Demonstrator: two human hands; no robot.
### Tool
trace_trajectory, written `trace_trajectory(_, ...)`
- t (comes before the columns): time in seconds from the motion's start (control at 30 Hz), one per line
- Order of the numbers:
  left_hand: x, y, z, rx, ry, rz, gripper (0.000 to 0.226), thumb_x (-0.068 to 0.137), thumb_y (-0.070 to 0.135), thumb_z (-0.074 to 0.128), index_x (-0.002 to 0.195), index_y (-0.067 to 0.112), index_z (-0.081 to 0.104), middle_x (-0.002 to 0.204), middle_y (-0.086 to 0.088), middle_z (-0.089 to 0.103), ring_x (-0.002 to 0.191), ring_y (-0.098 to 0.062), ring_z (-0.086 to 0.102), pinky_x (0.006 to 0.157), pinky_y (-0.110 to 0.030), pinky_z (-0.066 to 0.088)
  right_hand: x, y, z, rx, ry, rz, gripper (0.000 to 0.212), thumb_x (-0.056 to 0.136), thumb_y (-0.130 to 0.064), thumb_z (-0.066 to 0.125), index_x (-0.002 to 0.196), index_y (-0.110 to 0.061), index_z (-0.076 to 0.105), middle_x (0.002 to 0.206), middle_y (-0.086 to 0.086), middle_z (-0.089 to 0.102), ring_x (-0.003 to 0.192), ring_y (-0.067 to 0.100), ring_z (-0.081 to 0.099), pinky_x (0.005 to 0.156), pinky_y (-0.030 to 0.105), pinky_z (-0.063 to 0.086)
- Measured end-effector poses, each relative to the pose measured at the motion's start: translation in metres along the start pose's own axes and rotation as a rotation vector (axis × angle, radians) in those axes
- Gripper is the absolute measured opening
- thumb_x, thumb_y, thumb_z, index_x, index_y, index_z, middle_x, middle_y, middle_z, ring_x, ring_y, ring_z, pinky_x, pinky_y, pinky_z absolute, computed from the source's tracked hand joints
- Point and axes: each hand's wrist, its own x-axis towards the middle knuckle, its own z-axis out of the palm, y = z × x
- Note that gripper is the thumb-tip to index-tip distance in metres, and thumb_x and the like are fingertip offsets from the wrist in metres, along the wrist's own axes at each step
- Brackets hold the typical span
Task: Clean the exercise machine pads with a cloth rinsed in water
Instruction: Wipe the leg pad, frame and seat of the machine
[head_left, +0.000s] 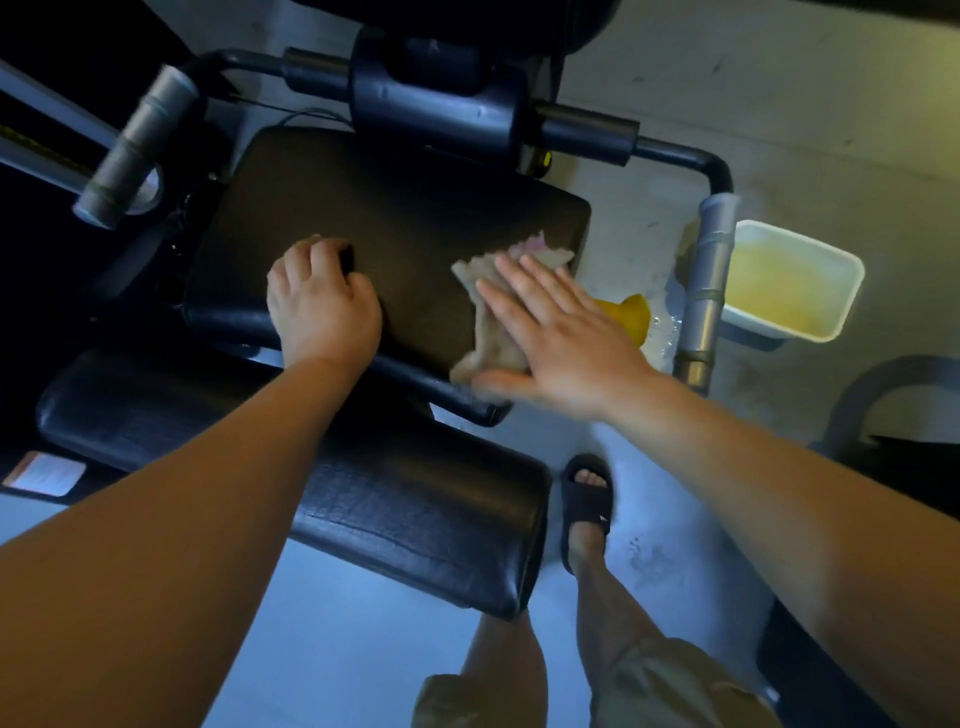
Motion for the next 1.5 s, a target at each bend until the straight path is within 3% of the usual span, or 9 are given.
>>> trace_trajectory(0.27,0.003,-0.005,-0.013,0.029,-0.052,0.028,0.045,0.099,0.025,0.046,0.144,0.020,0.049,0.154,-0.007,0.040,0.139,-0.030,0.034,0.116,-0.045,0.027,0.072,-0.005,-0.021,0.130,-0.039,0.319,0.081,0.097,-0.075,0.015,0.163,-0.032,-0.003,0.170,0.006,-0.019,0.154,0.029,-0.024,0.126,0.047,-0.011)
trace_trajectory(0.5,0.017,-0.019,-0.023,-0.036,-0.010,0.054,0.042,0.097,0.022,0.042,0.136,0.019,0.059,0.141,-0.004,0.057,0.129,-0.028,0.047,0.108,-0.043,0.036,0.088,-0.081,-0.013,0.078,-0.069,-0.020,0.070,0.101,-0.063,0.027,0.163,-0.038,0.004,0.171,0.005,-0.014,0.155,0.030,-0.021,0.127,0.049,-0.009)
trace_trajectory(0.67,0.027,-0.020,-0.025,-0.072,0.000,0.024,0.040,0.099,0.023,0.041,0.136,0.023,0.059,0.140,-0.002,0.057,0.126,-0.026,0.045,0.105,-0.042,0.034,0.121,-0.072,-0.024,0.037,-0.101,-0.132,0.068,0.102,-0.062,0.027,0.162,-0.034,0.016,0.172,0.001,-0.008,0.157,0.022,-0.013,0.128,0.045,-0.004)
trace_trajectory(0.97,0.062,0.003,-0.022,0.084,-0.121,0.013,0.038,0.097,0.030,0.044,0.133,0.021,0.054,0.141,-0.007,0.043,0.133,-0.030,0.032,0.111,-0.049,0.024,0.165,0.002,-0.049,0.070,-0.107,0.224,0.070,0.101,-0.068,0.015,0.163,-0.037,0.004,0.172,-0.003,-0.007,0.158,0.019,-0.008,0.128,0.046,-0.002)
trace_trajectory(1.03,0.070,0.008,-0.023,0.114,-0.171,0.016,0.043,0.098,0.037,0.043,0.139,0.025,0.049,0.149,-0.006,0.035,0.141,-0.031,0.024,0.117,-0.053,0.018,0.164,0.003,-0.050,0.031,-0.024,0.258,0.075,0.101,-0.068,0.020,0.163,-0.028,0.011,0.172,0.003,0.002,0.158,0.025,0.003,0.128,0.047,0.007)
trace_trajectory(1.1,0.076,0.011,-0.022,0.150,-0.252,-0.008,0.052,0.098,0.050,0.041,0.147,0.034,0.038,0.159,-0.005,0.023,0.149,-0.033,0.012,0.120,-0.061,0.011,0.156,-0.003,-0.050,-0.022,0.134,0.258,0.073,0.101,-0.064,0.032,0.159,-0.020,0.029,0.165,0.011,0.024,0.148,0.033,0.029,0.120,0.047,0.029)
trace_trajectory(1.2,0.081,0.008,-0.025,0.250,-0.428,-0.024,0.085,0.086,0.083,0.038,0.157,0.044,0.012,0.169,0.001,0.000,0.154,-0.038,-0.007,0.117,-0.070,0.005,0.149,-0.008,-0.050,-0.071,0.245,0.225,0.052,0.103,-0.049,0.040,0.141,-0.017,0.052,0.145,0.016,0.051,0.123,0.036,0.055,0.100,0.045,0.047)
trace_trajectory(1.3,0.085,0.004,-0.029,0.338,-0.514,0.030,0.112,0.071,0.095,0.042,0.158,0.043,-0.005,0.169,0.000,-0.011,0.153,-0.041,-0.012,0.117,-0.072,0.008,0.174,-0.008,-0.054,-0.010,0.165,0.239,0.047,0.107,-0.039,0.033,0.137,-0.012,0.058,0.140,0.016,0.054,0.122,0.035,0.054,0.102,0.043,0.044)
trace_trajectory(1.5,0.094,0.010,-0.027,0.412,-0.576,0.026,0.116,0.073,0.092,0.044,0.159,0.037,-0.011,0.168,-0.004,-0.017,0.152,-0.045,-0.014,0.114,-0.075,0.012,0.237,-0.019,-0.060,0.020,0.053,0.260,0.050,0.107,-0.037,0.031,0.141,-0.009,0.053,0.140,0.017,0.050,0.129,0.034,0.045,0.110,0.042,0.035)
